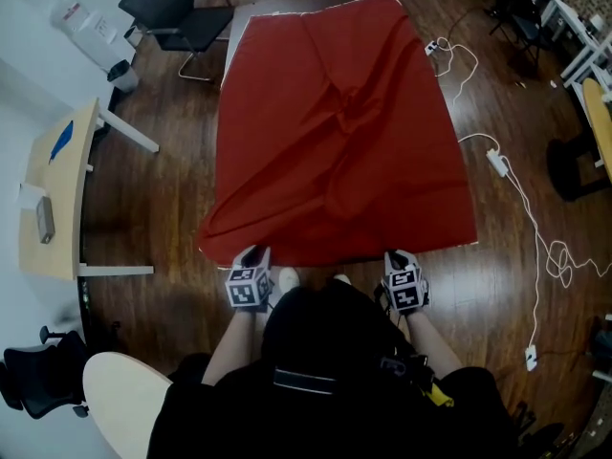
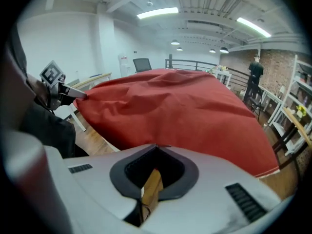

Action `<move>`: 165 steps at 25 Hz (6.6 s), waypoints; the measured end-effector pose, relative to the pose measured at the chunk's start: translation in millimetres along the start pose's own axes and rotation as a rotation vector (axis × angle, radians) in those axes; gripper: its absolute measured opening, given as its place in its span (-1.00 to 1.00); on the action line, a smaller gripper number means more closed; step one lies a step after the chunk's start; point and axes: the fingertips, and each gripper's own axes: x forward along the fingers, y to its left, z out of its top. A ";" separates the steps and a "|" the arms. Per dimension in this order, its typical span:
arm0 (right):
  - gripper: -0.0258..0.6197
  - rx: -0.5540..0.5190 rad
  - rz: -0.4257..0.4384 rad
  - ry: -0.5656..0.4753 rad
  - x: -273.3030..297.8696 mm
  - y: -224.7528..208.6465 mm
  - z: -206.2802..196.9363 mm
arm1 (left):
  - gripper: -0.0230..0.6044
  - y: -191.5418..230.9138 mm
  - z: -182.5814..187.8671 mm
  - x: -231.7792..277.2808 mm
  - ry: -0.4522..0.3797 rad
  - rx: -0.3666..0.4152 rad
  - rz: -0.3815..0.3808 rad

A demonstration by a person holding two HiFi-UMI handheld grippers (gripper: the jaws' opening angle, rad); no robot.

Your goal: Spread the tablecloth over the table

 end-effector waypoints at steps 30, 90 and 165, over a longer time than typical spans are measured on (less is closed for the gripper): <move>-0.90 0.298 -0.275 -0.686 -280.2 -346.3 -11.7 | -0.94 -526.7 200.5 -7.5 -0.633 0.133 -0.685; -0.91 0.035 0.347 -0.881 29.0 -801.4 521.3 | -0.94 -682.4 647.1 441.5 -0.787 0.129 -0.244; -0.91 -0.859 1.996 -0.429 586.4 -209.5 1327.3 | -0.94 74.8 1053.8 621.7 -0.937 -0.536 1.614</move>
